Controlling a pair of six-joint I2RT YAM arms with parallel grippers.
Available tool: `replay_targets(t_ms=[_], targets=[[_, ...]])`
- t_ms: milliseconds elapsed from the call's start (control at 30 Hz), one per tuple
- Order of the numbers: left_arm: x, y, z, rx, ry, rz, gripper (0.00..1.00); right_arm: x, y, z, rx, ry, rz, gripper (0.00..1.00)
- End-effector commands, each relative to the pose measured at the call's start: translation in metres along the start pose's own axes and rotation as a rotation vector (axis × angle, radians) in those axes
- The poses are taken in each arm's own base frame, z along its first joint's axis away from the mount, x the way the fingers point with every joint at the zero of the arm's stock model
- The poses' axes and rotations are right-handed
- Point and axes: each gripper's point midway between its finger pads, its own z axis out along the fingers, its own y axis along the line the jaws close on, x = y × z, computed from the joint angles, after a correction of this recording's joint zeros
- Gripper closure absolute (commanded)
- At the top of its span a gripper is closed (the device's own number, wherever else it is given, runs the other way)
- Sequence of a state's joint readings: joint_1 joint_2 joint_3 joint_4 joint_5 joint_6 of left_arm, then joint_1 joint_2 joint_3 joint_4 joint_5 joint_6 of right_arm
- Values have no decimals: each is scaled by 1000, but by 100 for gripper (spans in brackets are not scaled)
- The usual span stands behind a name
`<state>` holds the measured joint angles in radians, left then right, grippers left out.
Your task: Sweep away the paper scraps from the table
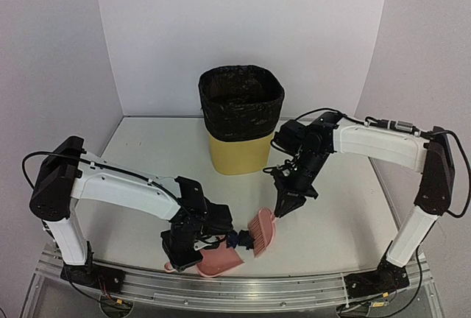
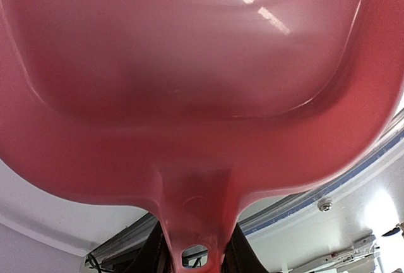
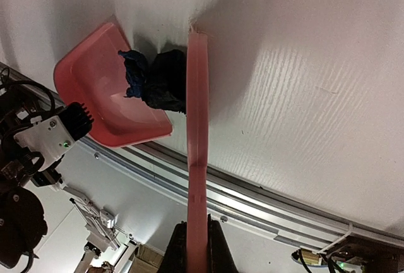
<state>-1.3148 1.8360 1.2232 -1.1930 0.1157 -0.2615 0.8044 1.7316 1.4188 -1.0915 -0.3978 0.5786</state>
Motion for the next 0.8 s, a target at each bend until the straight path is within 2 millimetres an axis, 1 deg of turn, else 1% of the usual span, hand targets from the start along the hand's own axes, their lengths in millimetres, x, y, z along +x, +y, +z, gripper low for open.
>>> replay_targets(t_ms=[0, 133, 267, 500, 633, 767], targets=[[-7, -2, 0, -11, -2, 3, 100, -12, 29, 1, -79, -1, -79, 100], [-7, -1, 2, -18, 3, 0, 100, -16, 43, 6, -112, 15, -115, 100], [-10, -1, 1, -16, -6, 0, 100, -15, 58, 8, -144, 31, -155, 100], [-13, -1, 2, -23, -12, 0, 100, -10, 81, 5, -215, 38, -210, 100], [-16, 1, 0, -38, -29, -6, 100, -8, 89, 2, -245, 38, -233, 100], [-22, 5, -9, -59, -78, -19, 100, -6, 89, -2, -249, 28, -244, 100]])
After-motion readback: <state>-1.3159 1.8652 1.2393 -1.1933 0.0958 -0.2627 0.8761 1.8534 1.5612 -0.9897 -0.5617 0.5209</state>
